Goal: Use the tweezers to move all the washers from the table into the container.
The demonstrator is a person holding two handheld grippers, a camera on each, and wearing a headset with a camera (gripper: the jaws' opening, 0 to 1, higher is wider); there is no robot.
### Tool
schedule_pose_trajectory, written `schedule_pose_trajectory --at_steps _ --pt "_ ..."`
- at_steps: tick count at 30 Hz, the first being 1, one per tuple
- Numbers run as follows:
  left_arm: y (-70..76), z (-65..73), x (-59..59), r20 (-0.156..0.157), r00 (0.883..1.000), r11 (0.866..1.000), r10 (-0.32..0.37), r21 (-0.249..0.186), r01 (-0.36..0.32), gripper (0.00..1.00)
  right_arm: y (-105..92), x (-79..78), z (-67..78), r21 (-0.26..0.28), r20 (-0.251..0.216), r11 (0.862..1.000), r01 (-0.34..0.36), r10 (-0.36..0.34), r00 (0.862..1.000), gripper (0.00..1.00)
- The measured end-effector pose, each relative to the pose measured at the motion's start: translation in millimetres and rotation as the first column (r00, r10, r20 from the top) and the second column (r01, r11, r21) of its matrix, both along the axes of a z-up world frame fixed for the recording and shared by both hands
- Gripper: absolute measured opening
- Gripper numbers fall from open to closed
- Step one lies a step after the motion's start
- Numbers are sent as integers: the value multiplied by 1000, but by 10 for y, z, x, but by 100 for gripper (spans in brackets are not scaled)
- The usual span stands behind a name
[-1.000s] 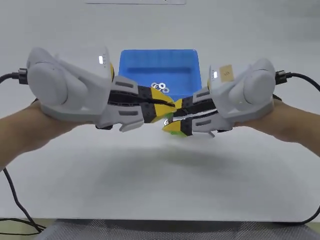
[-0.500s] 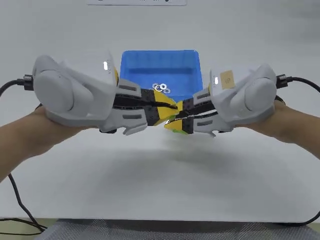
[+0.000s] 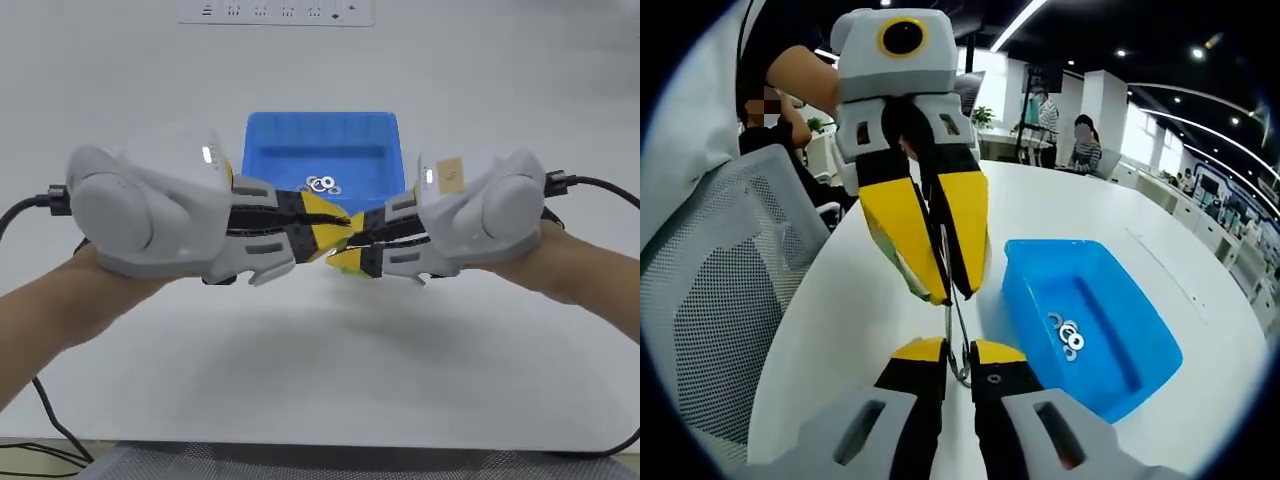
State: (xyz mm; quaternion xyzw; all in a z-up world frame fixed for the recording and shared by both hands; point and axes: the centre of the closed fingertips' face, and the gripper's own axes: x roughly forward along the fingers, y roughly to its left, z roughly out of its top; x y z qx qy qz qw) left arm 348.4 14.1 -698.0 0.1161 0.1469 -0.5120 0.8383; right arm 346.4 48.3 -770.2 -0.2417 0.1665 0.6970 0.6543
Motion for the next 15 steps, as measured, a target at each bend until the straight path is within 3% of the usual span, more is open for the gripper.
schedule_pose_trajectory --at_steps 2,5,8,10,15 --pt "-6 44 -13 18 1000 1000 -2 0 2 9 5 -5 6 5 -8 1000 8 -8 1000 10" --pt "7 33 -50 20 1000 1000 -16 18 15 15 4 -16 13 1 -7 1000 6 -6 1000 10" --pt "4 137 -84 25 1000 999 -7 -36 8 27 4 -9 42 4 -6 1000 5 -5 1000 10" --pt "25 182 -95 33 999 999 -4 -53 6 29 2 0 80 9 -5 1000 11 -11 1000 10" --pt "101 178 -121 41 999 999 14 -38 -13 39 -7 18 170 17 -2 1000 20 -20 1000 9"
